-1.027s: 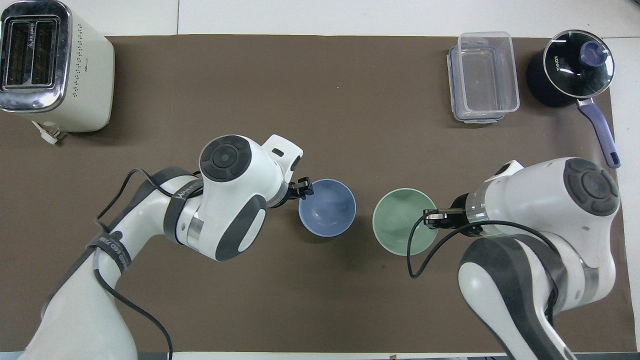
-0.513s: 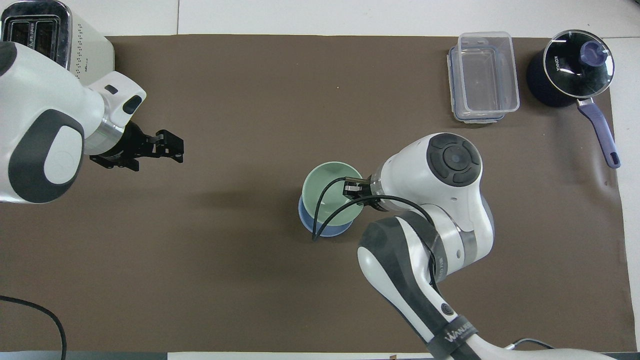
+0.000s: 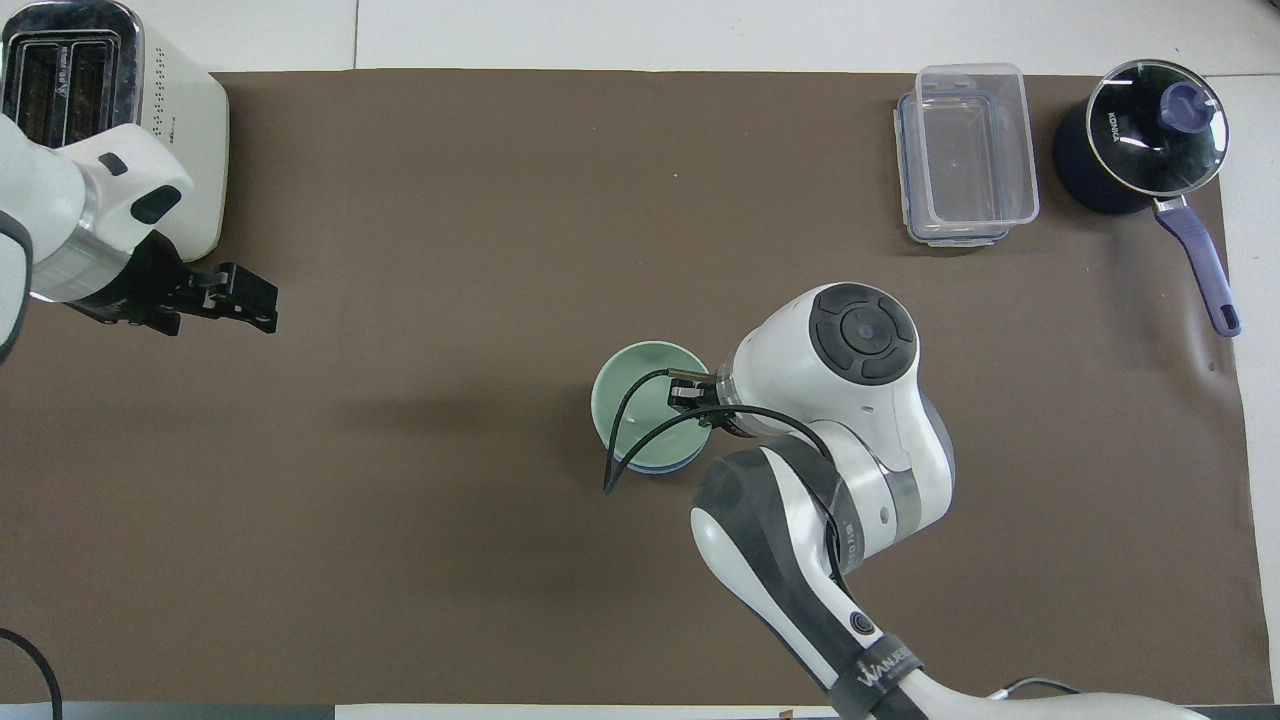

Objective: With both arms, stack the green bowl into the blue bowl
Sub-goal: 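Lower the green bowl into the blue bowl while the left gripper withdraws, then open the right gripper and release the green bowl inside the blue bowl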

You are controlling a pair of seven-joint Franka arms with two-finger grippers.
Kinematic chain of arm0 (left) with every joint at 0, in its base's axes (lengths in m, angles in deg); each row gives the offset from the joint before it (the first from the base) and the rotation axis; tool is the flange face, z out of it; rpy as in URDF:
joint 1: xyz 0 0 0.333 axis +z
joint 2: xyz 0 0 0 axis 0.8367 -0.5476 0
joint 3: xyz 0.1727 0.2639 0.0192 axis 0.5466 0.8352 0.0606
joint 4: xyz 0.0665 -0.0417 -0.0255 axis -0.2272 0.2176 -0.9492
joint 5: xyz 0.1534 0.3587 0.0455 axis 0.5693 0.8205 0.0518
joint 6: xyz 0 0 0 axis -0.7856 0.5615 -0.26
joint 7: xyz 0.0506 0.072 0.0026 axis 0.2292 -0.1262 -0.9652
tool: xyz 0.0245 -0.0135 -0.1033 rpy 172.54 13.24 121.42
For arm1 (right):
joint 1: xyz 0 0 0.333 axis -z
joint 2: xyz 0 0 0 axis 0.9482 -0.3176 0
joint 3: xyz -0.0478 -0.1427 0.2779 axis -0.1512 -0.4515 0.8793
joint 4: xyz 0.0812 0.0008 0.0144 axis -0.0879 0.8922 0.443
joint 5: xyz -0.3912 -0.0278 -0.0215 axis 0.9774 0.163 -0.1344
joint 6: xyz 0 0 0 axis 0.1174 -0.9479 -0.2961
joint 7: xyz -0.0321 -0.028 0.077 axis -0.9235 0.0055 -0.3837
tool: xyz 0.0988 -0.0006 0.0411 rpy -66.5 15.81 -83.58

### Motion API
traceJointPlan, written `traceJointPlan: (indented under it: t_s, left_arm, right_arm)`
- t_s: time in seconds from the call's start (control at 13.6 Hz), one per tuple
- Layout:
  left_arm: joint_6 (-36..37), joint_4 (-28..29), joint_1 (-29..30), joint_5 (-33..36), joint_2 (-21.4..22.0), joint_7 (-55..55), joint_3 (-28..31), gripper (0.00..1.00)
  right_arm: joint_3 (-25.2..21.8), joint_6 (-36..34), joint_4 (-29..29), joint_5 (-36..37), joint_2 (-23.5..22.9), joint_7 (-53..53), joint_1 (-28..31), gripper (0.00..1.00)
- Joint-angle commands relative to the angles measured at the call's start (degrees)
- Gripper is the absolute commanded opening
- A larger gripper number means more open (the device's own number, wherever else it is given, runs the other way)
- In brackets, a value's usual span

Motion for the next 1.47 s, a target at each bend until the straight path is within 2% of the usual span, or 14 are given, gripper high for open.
traceJointPlan:
  t_s: [0.0, 0.22, 0.73, 0.81, 0.88, 0.95, 1.17, 1.39]
  left_arm:
    - [1.6, 0.9, 0.1, 1.4, 2.6, 1.7, 0.1, 1.00]
    - [1.4, 1.2, 0.1, 1.3, 2.7, 1.7, 0.1, 1.00]
    - [2.2, 0.5, 0.1, 2.2, 2.8, 1.7, 0.1, 1.00]
    - [2.3, 0.2, 0.1, 2.3, 2.8, 1.7, 0.1, 1.00]
    - [2.3, 0.1, 0.1, 2.3, 2.8, 1.7, 0.1, 1.00]
    - [2.3, 0.1, 0.1, 2.2, 2.8, 1.7, 0.1, 1.00]
    - [2.1, 0.2, 0.1, 2.1, 2.9, 1.3, 0.1, 1.00]
    - [1.8, 0.2, 0.1, 2.1, 2.9, 1.0, 0.1, 1.00]
  right_arm:
    - [0.1, 4.4, 4.3, -0.2, 1.8, 0.4, 0.1, 0.00]
    - [0.1, 6.0, 5.1, -0.2, 1.9, 0.9, -1.0, 0.00]
    - [0.1, 4.5, 5.0, -0.2, 2.0, 2.5, -1.0, 0.00]
    - [0.1, 4.1, 5.0, -0.2, 2.1, 2.5, -1.0, 0.17]
    - [0.2, 4.0, 4.7, -0.2, 2.0, 2.5, -1.1, 0.91]
    - [0.1, 3.9, 4.5, -0.2, 2.1, 2.4, -1.1, 1.00]
    - [-0.2, 0.1, 3.7, -0.2, 5.2, 2.6, 0.2, 1.00]
    - [-0.3, -4.5, 3.7, -0.1, 9.5, 5.3, 5.9, 1.00]
